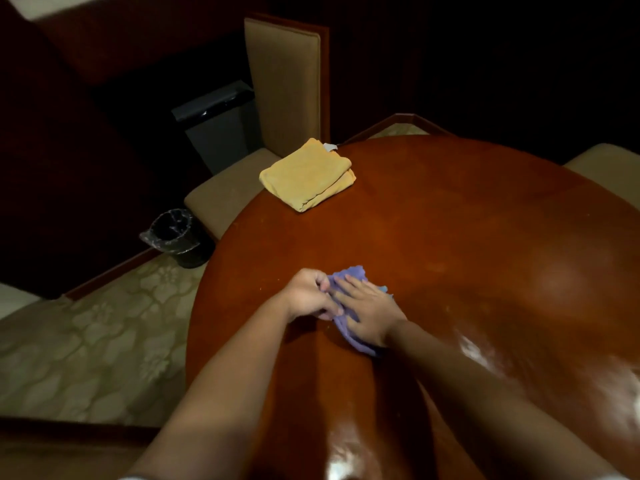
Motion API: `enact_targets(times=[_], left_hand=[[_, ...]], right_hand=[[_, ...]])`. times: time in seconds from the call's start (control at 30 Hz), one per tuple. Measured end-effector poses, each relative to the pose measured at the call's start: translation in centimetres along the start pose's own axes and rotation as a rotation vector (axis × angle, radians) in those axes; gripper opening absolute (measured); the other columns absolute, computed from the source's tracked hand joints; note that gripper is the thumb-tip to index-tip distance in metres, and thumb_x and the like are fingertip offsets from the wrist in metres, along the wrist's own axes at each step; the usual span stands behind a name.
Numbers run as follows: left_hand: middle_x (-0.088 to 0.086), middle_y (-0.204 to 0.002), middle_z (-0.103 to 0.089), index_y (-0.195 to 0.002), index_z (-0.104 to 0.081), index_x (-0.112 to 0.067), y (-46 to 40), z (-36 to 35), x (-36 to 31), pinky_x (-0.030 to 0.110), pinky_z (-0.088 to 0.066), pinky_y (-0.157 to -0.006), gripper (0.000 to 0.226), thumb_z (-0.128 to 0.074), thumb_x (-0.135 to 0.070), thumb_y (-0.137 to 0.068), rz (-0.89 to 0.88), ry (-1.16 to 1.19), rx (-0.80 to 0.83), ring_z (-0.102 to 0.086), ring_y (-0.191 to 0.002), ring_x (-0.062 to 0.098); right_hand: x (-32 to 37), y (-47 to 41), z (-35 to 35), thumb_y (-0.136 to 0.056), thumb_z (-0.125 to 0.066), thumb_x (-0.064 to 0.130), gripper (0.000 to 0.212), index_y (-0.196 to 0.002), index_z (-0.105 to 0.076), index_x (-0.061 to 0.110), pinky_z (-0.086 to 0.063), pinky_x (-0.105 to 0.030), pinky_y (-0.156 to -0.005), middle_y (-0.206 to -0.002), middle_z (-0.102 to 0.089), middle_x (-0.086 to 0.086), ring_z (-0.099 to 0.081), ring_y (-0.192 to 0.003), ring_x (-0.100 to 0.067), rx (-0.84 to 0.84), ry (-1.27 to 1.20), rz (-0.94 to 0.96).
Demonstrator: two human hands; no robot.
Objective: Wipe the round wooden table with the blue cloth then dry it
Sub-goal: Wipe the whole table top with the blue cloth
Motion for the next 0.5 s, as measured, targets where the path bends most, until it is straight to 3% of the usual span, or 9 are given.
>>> enact_targets(times=[0.13,0.23,0.27,0.3,0.37,0.4,0.5], left_hand=[[0.011,-0.060,-0.051,-0.064,-0.032,-0.016,2.4,-1.7,2.2,0.026,-0.054,-0.048,0.055,-0.068,0.025,-0.068,0.058,-0.032,0.031,-0.059,-0.040,0.009],[0.006,-0.050,-0.051,-0.064,-0.032,-0.016,3.9,-3.2,3.1,0.026,-0.054,-0.046,0.055,-0.068,0.025,-0.068,0.080,-0.024,0.028,-0.058,-0.039,0.007],[0.003,-0.046,-0.050,-0.063,-0.032,-0.016,4.4,-3.8,3.2,0.025,-0.054,-0.045,0.055,-0.068,0.025,-0.068,0.088,-0.019,0.033,-0.058,-0.039,0.007],[0.001,-0.044,-0.050,-0.063,-0.032,-0.016,4.8,-4.3,3.3,0.025,-0.055,-0.045,0.055,-0.068,0.025,-0.068,0.095,-0.019,0.041,-0.058,-0.039,0.007],[-0.001,-0.042,-0.049,-0.062,-0.033,-0.016,5.5,-5.4,3.4,0.025,-0.055,-0.046,0.054,-0.068,0.025,-0.069,0.110,-0.030,0.065,-0.058,-0.039,0.006],[-0.002,-0.039,-0.047,-0.062,-0.033,-0.016,5.8,-5.8,3.5,0.025,-0.055,-0.046,0.054,-0.067,0.026,-0.069,0.115,-0.033,0.071,-0.057,-0.038,0.006],[0.002,-0.044,-0.044,-0.062,-0.032,-0.016,6.5,-6.5,3.5,0.025,-0.054,-0.043,0.055,-0.066,0.027,-0.069,0.136,-0.047,0.066,-0.055,-0.039,0.008]], right_hand=[[1.2,2.1,-1.5,-0.078,-0.010,0.052,0.081,-0.153,-0.016,0.022,0.007,-0.030,-0.117,-0.160,-0.004,-0.001,0.003,-0.148,-0.017,-0.015,-0.021,0.094],[1.7,4.2,-2.2,-0.088,-0.014,0.046,0.069,-0.152,-0.018,0.020,0.006,-0.029,-0.117,-0.158,-0.002,0.003,0.003,-0.146,-0.013,-0.038,-0.035,0.086],[1.8,5.0,-2.3,-0.088,-0.013,0.046,0.070,-0.151,-0.024,0.017,0.000,-0.029,-0.117,-0.156,-0.006,0.003,-0.002,-0.145,-0.013,-0.066,-0.032,0.074],[1.8,5.9,-2.4,-0.088,-0.017,0.044,0.069,-0.147,-0.035,0.014,-0.013,-0.033,-0.118,-0.154,-0.019,0.000,-0.016,-0.144,-0.015,-0.111,-0.014,0.068],[1.6,7.6,-3.1,-0.088,-0.032,0.037,0.058,-0.131,-0.059,0.010,-0.043,-0.037,-0.105,-0.139,-0.052,-0.007,-0.049,-0.129,-0.022,-0.169,-0.010,0.009],[1.5,8.4,-3.4,-0.086,-0.036,0.035,0.054,-0.125,-0.064,0.009,-0.044,-0.036,-0.103,-0.132,-0.059,-0.008,-0.056,-0.123,-0.024,-0.201,-0.025,-0.041],[1.3,10.6,-4.1,-0.088,-0.037,0.035,0.054,-0.124,-0.064,0.004,-0.025,-0.033,-0.105,-0.130,-0.060,-0.012,-0.058,-0.120,-0.028,-0.304,-0.069,-0.240]])
Point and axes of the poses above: each hand's wrist, its own y-axis away from the middle knuckle, its own z-axis out of the back of the hand, x = y × z, the point moved 7 cm from there along -y, towards the middle knuckle
